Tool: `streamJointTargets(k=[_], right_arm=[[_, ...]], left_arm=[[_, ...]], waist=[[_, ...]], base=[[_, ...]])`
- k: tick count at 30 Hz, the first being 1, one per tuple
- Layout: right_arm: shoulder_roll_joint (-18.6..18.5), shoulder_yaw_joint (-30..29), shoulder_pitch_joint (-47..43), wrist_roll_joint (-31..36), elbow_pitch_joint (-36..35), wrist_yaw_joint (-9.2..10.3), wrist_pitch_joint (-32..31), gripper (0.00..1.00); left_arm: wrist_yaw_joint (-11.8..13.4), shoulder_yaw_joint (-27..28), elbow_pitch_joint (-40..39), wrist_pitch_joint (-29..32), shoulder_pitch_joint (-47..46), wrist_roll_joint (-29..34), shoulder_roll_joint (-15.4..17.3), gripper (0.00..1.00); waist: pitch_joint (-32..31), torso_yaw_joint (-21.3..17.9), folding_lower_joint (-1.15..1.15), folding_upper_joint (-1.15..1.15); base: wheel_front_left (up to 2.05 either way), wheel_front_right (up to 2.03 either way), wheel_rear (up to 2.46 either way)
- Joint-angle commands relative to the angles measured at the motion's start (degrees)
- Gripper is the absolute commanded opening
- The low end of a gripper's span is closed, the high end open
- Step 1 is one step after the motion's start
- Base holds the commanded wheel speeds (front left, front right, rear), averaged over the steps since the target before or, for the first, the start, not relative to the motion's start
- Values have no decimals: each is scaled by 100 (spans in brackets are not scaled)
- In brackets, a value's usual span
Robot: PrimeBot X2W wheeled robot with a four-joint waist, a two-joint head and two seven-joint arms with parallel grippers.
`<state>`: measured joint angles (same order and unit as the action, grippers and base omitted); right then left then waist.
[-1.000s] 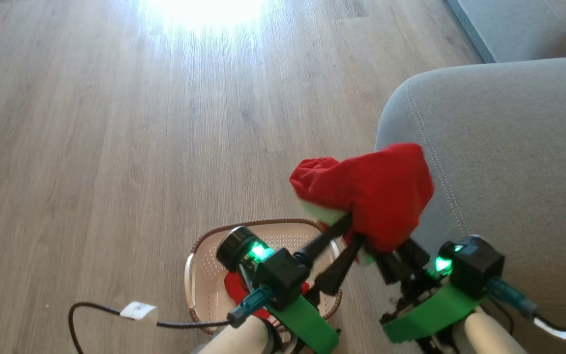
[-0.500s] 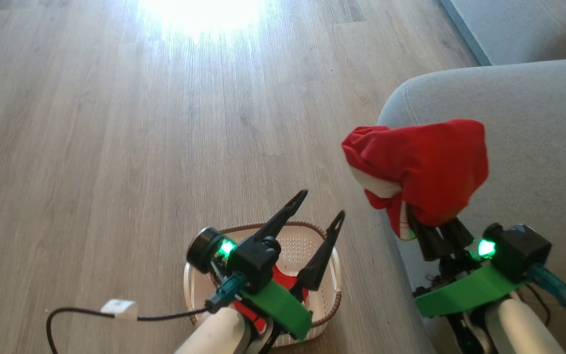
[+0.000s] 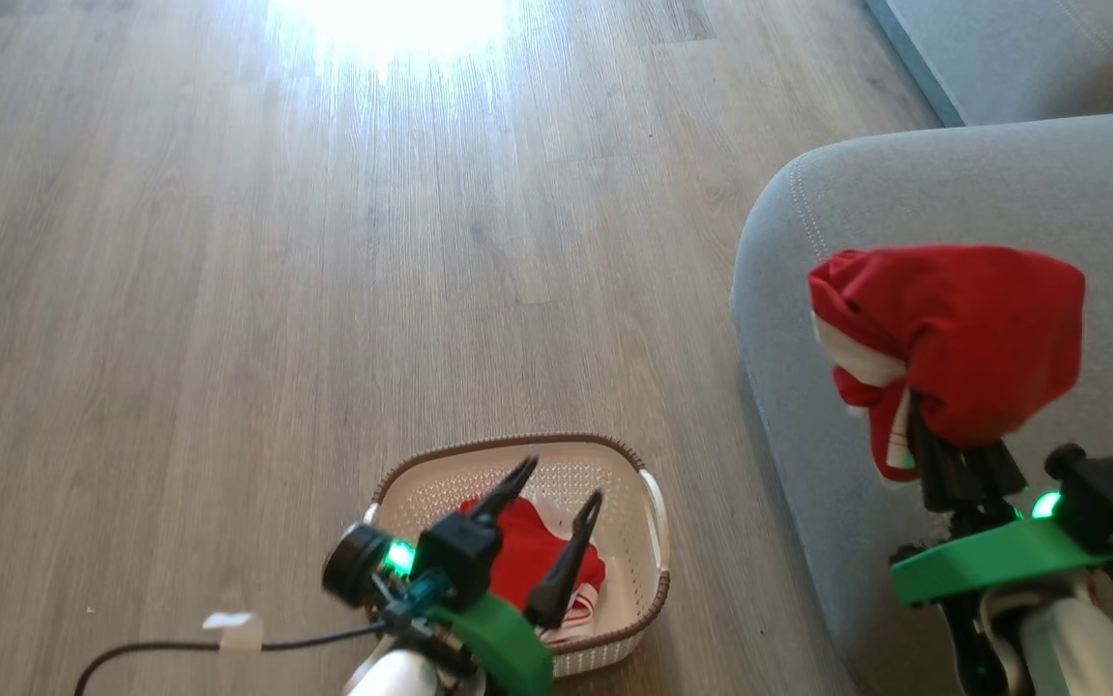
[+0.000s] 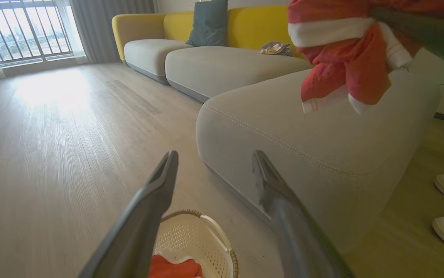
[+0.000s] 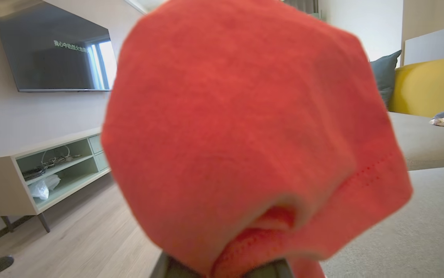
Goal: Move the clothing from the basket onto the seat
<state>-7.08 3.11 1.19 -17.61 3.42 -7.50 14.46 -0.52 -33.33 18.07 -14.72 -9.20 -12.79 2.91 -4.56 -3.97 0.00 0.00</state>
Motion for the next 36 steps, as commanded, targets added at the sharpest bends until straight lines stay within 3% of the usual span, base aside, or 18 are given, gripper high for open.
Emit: streamJointTargets(k=[1, 9, 18, 30, 36], right_arm=[[21, 34, 64, 80, -146, 1, 54, 0], [159, -383, -120, 241, 205, 1, 54, 0], [174, -412, -136, 189, 430, 1, 54, 0], [163, -386, -99, 146, 460, 1, 54, 0], [109, -401, -19, 164, 416, 1, 54, 0]], left_arm=[[-56, 227, -80, -28, -168, 73, 13, 100], [-220, 433, 312, -28, 12, 201, 6, 100], [-362, 534, 451, -28, 142, 13, -1, 100], [-298, 519, 434, -28, 114, -38, -2, 100], [-288, 543, 381, -28, 104, 4, -2, 100]], waist=[[1, -8, 0, 0], [-8, -50, 0, 0], [-15, -92, 0, 0], [28, -136, 0, 0], [67, -411, 0, 0]], base=[[0, 0, 0], [0, 0, 0], [0, 0, 0], [0, 0, 0], [0, 0, 0]])
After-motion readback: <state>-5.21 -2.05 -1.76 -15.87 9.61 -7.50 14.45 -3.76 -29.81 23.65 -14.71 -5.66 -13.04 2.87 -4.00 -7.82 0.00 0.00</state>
